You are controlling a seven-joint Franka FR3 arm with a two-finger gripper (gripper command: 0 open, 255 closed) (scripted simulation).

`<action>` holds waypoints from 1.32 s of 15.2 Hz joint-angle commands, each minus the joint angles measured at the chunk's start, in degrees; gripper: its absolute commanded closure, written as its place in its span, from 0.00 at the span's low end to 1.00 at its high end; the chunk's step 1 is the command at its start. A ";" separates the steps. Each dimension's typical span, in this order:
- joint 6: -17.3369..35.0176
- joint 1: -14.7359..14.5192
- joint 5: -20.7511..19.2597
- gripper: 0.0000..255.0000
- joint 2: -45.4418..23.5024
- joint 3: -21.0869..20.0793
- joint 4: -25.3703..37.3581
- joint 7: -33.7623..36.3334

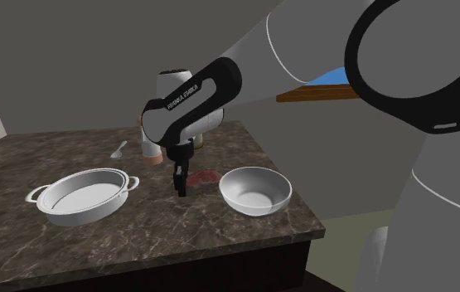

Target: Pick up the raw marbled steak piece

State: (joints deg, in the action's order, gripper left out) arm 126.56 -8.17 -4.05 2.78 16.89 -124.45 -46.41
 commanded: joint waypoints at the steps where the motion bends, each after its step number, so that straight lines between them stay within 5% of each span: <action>1: 0.02 0.02 -0.01 1.00 -0.05 0.03 -0.06 -0.01; 6: -0.01 0.00 -0.04 1.00 0.03 -0.01 -0.11 0.06; 20: -10.71 -0.17 -0.70 1.00 3.41 -0.41 7.31 0.27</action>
State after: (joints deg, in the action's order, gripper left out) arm 116.77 -8.34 -4.77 6.12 16.47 -118.00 -46.05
